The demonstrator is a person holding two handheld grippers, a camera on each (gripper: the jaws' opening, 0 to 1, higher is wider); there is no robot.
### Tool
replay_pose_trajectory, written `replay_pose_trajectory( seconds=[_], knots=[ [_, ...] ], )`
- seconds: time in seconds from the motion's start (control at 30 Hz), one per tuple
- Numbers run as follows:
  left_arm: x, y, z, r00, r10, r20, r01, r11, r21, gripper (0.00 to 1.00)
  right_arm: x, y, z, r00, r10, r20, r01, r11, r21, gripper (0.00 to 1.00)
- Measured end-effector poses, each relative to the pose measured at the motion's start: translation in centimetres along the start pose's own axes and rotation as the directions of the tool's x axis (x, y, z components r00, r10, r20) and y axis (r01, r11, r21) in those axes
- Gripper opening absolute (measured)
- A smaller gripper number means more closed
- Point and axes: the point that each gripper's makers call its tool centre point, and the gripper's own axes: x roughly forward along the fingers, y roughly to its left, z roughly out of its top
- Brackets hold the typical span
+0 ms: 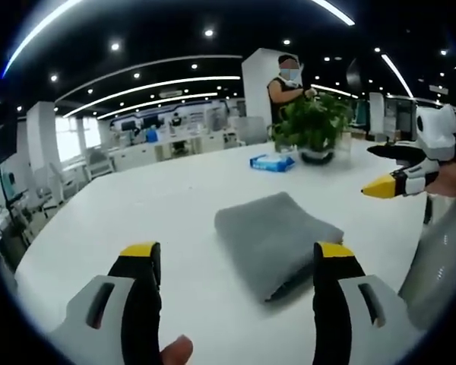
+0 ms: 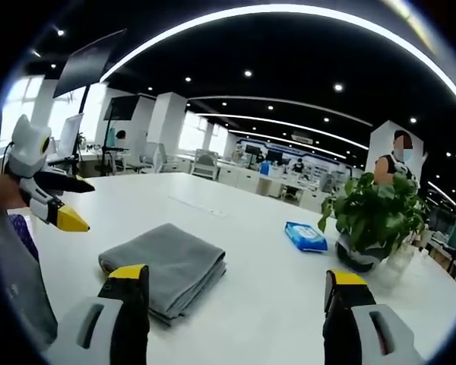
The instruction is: Open the folded towel by lifting each exposed corner and separating the folded layers until the towel lies flat within the target outline without major curled edges
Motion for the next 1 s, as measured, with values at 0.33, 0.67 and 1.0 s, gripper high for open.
replay_pose_trajectory(
  seconds=[0.33,0.67,1.0],
  knots=[
    [2.2,-3.9,0.9,0.995,-0.104,-0.010,0.105,0.992,0.071,0.74,-0.5,-1.9,0.7,0.998,-0.064,0.018,0.064,0.997,0.048,0.90],
    [4.7,-8.6,-0.1,0.979,-0.195,-0.065,0.202,0.970,0.137,0.73,-1.0,-3.9,0.4,0.992,-0.127,0.005,0.126,0.984,0.124,0.86],
    [6.9,-10.2,-1.3,0.977,-0.197,-0.086,0.210,0.960,0.184,0.67,-1.1,-4.6,0.7,0.988,-0.154,0.014,0.151,0.982,0.111,0.83]
  ],
)
